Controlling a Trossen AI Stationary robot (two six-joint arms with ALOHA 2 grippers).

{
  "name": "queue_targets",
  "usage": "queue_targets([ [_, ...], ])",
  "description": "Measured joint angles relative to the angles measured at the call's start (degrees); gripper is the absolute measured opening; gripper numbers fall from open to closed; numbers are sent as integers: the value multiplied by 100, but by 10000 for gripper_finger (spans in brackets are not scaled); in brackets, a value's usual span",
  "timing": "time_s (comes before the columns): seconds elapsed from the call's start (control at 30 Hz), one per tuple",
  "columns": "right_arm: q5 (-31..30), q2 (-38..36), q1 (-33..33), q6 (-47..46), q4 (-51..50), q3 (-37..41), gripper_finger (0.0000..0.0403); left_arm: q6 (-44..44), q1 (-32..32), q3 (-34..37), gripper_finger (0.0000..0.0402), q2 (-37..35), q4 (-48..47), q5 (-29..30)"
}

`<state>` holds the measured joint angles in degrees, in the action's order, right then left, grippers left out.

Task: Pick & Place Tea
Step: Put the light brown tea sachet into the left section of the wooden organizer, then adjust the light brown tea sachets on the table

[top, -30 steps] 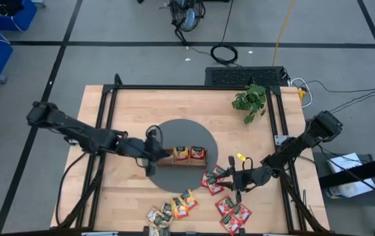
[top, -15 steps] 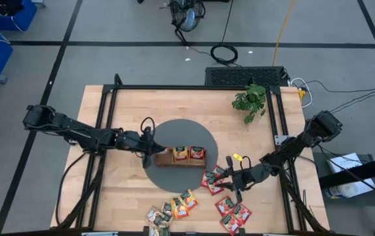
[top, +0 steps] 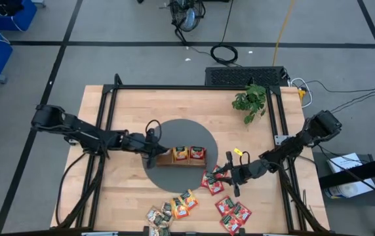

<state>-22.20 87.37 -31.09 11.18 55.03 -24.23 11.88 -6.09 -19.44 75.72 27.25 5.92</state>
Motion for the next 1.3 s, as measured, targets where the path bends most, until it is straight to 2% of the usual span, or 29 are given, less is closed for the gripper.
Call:
queue_targets([
  [0.23, 2, 0, 0, -1, 3, 0, 84, -70, 44, -2, 8, 430, 343, 8],
  [0.43, 2, 0, 0, -2, 56, 0, 84, 35, 44, -11, 17, 470, 361, 8],
  [0.9, 4, 0, 0, -7, 118, 2, 84, 63, 103, -70, 158, 441, 381, -5],
  [1.03, 3, 0, 0, 24, 118, 3, 84, -133, 176, -262, 181, -30, 375, 5],
  [1.13, 2, 2, 0, 28, 129, 4, 84, -284, 209, -508, 192, -642, -22, 8],
  [1.23, 4, 2, 0, 3, 126, 7, 84, 226, 106, -854, 197, -1395, -754, -126],
  [1.3, 4, 2, 0, -91, 85, 7, 84, 603, -270, -982, 190, -1685, -925, -455],
])
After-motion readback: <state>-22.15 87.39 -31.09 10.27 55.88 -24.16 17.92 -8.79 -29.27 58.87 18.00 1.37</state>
